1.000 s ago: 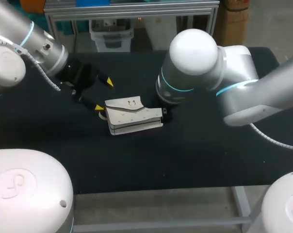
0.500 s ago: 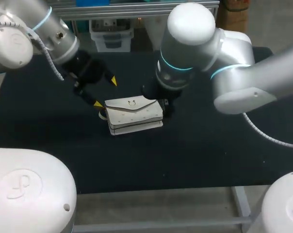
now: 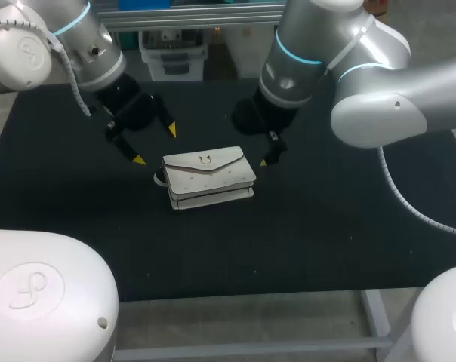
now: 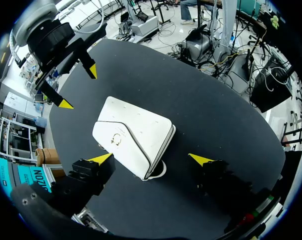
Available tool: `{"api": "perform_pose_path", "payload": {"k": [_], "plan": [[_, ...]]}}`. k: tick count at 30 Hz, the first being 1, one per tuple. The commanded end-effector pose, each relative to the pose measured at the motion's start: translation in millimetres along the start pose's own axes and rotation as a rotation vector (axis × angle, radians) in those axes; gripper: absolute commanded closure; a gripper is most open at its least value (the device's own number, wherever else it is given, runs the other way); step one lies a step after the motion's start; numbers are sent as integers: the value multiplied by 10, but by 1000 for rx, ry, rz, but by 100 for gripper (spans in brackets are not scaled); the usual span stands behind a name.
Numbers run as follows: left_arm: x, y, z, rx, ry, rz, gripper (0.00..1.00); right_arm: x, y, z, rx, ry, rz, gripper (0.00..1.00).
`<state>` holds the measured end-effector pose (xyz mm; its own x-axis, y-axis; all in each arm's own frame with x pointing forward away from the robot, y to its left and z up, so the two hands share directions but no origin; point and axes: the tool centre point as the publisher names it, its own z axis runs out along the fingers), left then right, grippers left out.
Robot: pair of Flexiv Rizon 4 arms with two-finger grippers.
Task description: Pick up the bag, open it, inspect its contents, close it, and place it on the opposite side
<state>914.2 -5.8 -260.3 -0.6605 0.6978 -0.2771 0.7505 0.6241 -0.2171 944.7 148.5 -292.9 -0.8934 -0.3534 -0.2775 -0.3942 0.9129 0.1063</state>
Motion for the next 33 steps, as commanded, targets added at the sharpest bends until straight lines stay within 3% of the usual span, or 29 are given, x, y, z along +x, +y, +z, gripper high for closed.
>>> {"api": "perform_pose_path", "payload": {"k": [1, 9, 22, 27, 33], "plan": [[-10, 15, -26, 1, 22, 34, 0, -48, -163, -74, -73, 111, -81, 0], [2, 0, -16, -22, 66, 129, 0, -106, -198, -113, -108, 133, -282, 0], [60, 1, 42, -28, 116, 291, 0, -134, -218, -116, -167, 1, -642, 0], [63, 24, 42, 18, 86, 339, 0, -129, -213, -97, -170, -19, -716, 0], [63, 24, 42, 18, 86, 339, 0, -129, -213, -97, -170, -19, -716, 0]]}}
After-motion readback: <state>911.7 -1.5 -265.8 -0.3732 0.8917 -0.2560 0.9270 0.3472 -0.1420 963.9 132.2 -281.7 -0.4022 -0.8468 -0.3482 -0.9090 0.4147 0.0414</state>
